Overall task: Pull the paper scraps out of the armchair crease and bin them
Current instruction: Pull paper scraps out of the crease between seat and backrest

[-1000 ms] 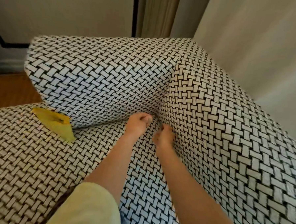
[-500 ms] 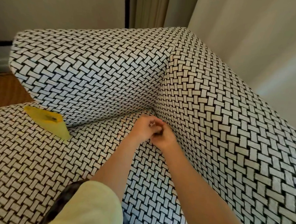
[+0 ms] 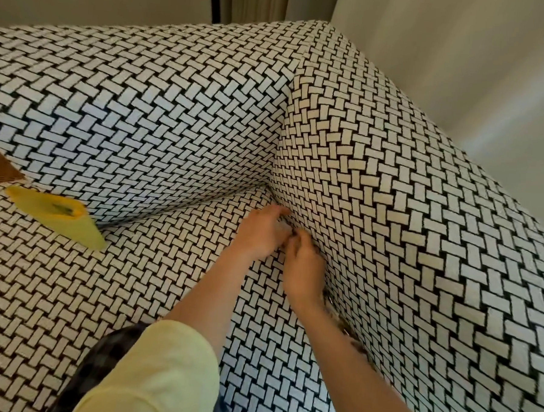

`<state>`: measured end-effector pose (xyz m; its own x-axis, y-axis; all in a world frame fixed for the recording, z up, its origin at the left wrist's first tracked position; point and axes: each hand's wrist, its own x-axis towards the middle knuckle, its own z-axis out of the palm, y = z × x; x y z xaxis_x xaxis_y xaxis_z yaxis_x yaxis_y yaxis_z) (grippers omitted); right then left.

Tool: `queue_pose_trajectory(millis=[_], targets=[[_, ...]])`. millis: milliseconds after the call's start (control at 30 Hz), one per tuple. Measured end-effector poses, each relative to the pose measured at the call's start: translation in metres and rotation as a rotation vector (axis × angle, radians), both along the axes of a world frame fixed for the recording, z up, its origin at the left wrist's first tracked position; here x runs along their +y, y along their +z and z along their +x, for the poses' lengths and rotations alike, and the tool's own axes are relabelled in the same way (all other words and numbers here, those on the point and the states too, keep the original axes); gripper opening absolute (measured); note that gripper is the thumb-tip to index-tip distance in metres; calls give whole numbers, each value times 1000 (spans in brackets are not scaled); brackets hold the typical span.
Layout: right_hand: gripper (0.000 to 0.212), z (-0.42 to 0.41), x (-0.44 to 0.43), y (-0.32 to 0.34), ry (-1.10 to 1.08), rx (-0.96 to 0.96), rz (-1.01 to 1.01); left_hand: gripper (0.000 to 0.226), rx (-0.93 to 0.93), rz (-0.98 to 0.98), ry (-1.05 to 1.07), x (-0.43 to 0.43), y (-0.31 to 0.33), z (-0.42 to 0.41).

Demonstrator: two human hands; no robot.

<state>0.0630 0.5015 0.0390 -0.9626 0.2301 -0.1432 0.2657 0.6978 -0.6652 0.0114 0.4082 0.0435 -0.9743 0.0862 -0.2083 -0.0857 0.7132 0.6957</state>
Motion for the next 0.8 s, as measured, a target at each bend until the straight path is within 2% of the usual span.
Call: queue_pose_trajectory(millis=[100,200,333,433,500,667,800], targets=[[51,-8,4,0,173,-115,409,52,29,-359,-202,6,-4,2],[56,-25,1,-1,286,-268,587,44,77,-481,-241,5,-10,2],[45,-49,-5,1,360,-416,690,33,214,-426,-170,-1,-12,5],[40,-58,-9,-1,370,-479,698,31,195,-285,-105,-10,-14,7],[35,-60,-11,0,372,-455,716,32,173,-177,-93,-15,-13,6],[29,-58,-10,9,456,-312,790,49,15,78,-53,-25,0,12],[26,-54,-8,16,511,-288,797,69,-86,81,-172,-31,9,20]])
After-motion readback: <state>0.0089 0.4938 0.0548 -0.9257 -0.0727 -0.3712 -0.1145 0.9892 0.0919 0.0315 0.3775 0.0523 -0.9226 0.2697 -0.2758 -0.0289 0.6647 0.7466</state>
